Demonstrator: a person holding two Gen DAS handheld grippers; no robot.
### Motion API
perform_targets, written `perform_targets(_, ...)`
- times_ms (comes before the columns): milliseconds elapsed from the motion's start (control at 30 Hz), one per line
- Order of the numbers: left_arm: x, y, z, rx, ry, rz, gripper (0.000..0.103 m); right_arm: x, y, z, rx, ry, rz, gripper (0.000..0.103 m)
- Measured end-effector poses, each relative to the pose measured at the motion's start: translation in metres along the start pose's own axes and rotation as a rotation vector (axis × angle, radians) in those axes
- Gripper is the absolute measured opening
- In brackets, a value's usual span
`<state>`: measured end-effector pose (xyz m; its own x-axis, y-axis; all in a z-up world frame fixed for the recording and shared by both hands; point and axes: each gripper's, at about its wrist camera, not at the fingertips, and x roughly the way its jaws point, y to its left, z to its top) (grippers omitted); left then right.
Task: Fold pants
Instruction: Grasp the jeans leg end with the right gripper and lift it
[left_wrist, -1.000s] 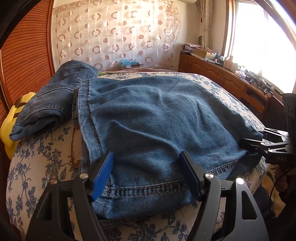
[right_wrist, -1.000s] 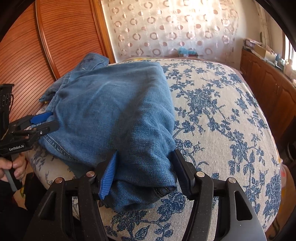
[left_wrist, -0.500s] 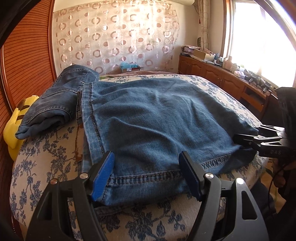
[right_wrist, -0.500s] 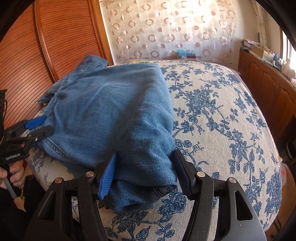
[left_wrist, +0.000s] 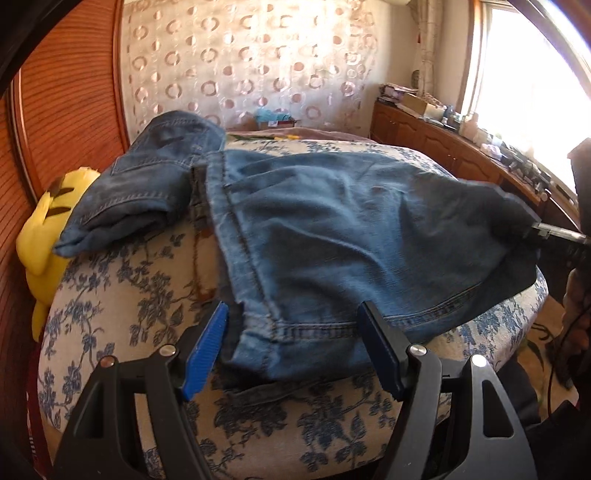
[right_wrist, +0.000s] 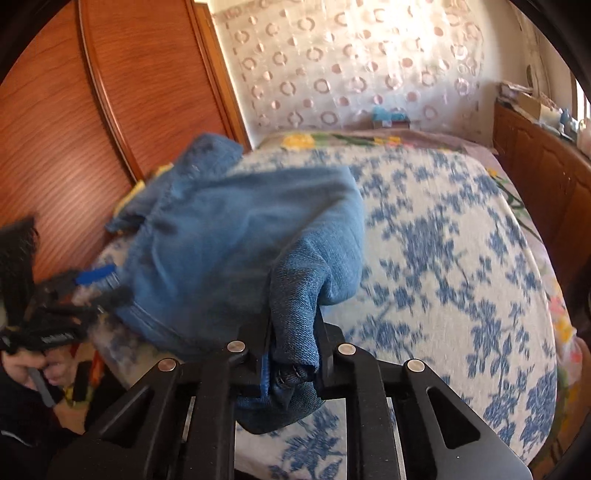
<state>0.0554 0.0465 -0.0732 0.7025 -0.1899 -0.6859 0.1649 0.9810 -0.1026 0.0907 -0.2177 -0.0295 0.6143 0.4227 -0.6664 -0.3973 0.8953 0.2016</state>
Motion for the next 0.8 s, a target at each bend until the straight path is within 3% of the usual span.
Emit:
perform_targets(467, -0.031, 0.039, -0.002, -0.085, -0.055, 0.039, 0.072, 0.0, 0.078, 0.063, -0.116, -0.094, 0.121, 0.013)
perform_targets(800, -0.052, 0.085, -0.004, -0.171, -0.092, 0.091, 0.072, 0.032, 0.169, 0.071, -0.268, -0.065, 0.255, 0.013)
